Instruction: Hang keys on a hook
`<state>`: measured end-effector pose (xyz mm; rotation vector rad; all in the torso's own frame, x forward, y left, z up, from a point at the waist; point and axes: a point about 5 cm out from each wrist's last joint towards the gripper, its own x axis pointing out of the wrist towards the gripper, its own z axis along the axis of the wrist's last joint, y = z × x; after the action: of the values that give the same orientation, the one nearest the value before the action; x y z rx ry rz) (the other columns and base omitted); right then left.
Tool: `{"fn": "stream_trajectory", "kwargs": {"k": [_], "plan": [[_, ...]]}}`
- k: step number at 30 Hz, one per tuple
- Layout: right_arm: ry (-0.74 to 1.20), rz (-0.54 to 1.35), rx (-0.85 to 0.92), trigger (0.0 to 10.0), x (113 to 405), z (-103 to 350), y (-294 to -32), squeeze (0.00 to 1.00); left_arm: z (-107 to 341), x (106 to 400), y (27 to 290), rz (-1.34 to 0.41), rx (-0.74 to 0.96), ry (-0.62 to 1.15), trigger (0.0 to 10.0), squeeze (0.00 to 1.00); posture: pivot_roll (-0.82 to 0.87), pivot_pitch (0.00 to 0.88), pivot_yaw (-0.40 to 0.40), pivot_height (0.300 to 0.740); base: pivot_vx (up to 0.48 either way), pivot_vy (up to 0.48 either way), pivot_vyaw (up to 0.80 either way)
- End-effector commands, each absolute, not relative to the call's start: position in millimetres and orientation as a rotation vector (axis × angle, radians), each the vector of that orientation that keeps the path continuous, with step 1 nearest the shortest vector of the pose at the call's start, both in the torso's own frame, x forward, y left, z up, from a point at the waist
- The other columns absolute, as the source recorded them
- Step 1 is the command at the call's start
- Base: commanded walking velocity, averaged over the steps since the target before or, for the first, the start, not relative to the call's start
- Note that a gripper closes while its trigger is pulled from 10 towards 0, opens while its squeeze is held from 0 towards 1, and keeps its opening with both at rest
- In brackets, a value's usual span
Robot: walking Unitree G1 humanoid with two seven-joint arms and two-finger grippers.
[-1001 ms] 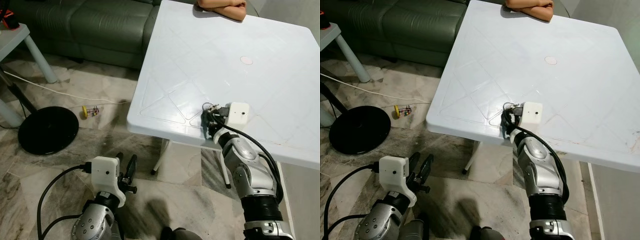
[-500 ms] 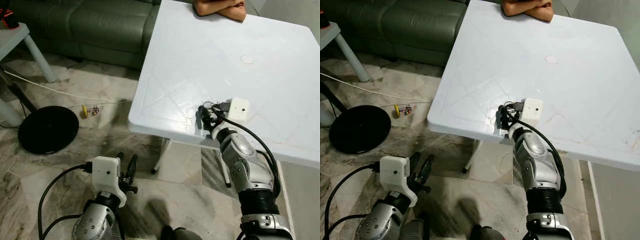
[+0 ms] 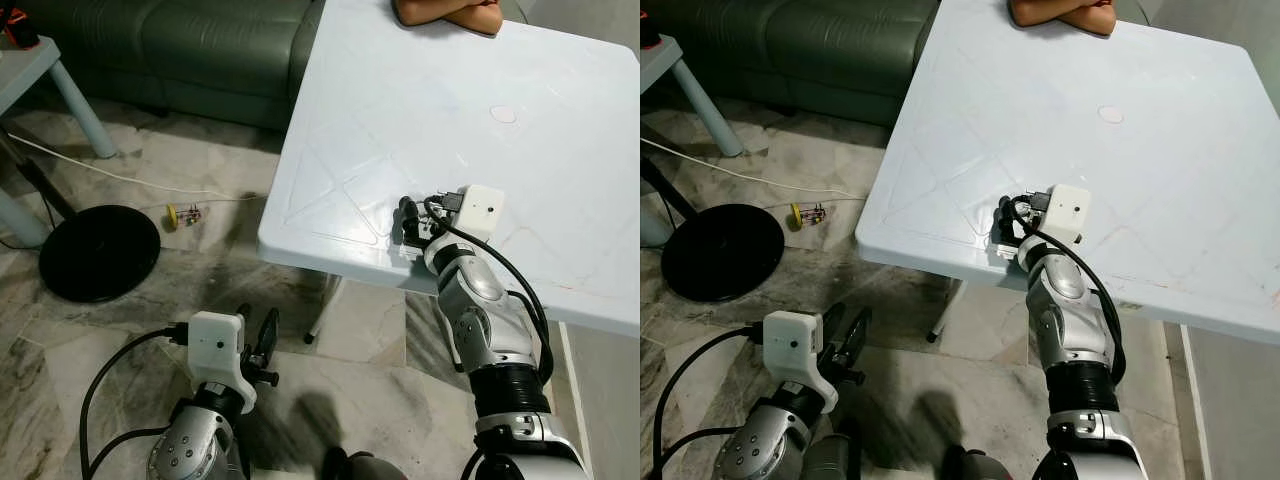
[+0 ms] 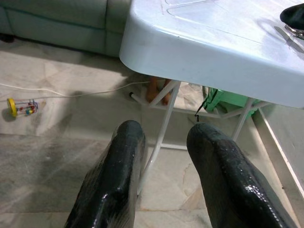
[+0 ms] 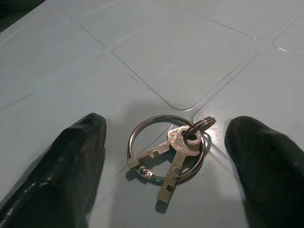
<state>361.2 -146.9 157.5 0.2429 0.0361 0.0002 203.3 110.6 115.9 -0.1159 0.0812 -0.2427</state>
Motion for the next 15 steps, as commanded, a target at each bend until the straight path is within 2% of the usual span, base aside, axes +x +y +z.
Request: {"fn": "stream_trajectory", "kwargs": {"k": [1, 2, 3, 7, 8, 9, 10, 11, 15], "plan": [[0.107, -0.056, 0.24, 10.0, 358.3, 141.4, -156.6, 1.0, 116.0, 199.8, 108.8, -0.237, -0.119, 0.082, 10.0, 0.0, 0.18, 0.256, -0.121, 0.74, 0.0, 0.0, 0.0], [0.117, -0.046, 0.228, 10.0, 358.4, 141.1, -154.4, 0.36, 116.1, 199.4, 108.8, -0.237, -0.119, 0.083, 10.0, 0.0, 0.18, 0.259, -0.123, 0.74, 0.0, 0.0, 0.0], [0.124, -0.034, 0.236, 10.0, 358.5, 140.8, -152.6, 0.0, 116.1, 199.3, 108.8, -0.236, -0.119, 0.083, 10.0, 0.0, 0.18, 0.259, -0.123, 0.74, 0.0, 0.0, 0.0], [0.125, -0.046, 0.237, 10.0, 358.3, 140.2, -151.2, 0.0, 115.8, 199.0, 109.0, -0.233, -0.119, 0.084, 10.0, 0.0, 0.18, 0.262, -0.127, 0.74, 0.0, 0.0, 0.0], [0.125, -0.058, 0.236, 0.7, 358.4, 139.5, -151.3, 0.0, 115.6, 198.8, 109.0, -0.231, -0.12, 0.085, 10.0, 0.0, 0.18, 0.263, -0.127, 0.74, 0.0, 0.0, 0.0], [0.126, -0.059, 0.236, 0.0, 358.5, 139.3, -151.2, 0.0, 115.6, 198.7, 108.9, -0.231, -0.12, 0.085, 10.0, 0.0, 0.18, 0.263, -0.127, 0.74, 0.0, 0.0, 0.0], [0.133, -0.055, 0.248, 0.0, 358.7, 138.8, -150.2, 0.0, 115.5, 198.6, 108.7, -0.231, -0.121, 0.085, 10.0, 0.0, 0.18, 0.264, -0.128, 0.74, 0.0, 0.0, 0.0], [0.143, -0.054, 0.263, 2.1, 359.0, 138.5, -148.9, 0.0, 115.4, 198.5, 108.4, -0.231, -0.121, 0.085, 10.0, 0.0, 0.18, 0.264, -0.128, 0.74, 0.0, 0.0, 0.0], [0.134, -0.063, 0.265, 2.1, 359.8, 140.1, -148.6, 0.0, 115.3, 198.2, 108.2, -0.23, -0.122, 0.086, 10.0, 0.0, 0.18, 0.266, -0.129, 0.74, 0.0, 0.0, 0.0]]}}
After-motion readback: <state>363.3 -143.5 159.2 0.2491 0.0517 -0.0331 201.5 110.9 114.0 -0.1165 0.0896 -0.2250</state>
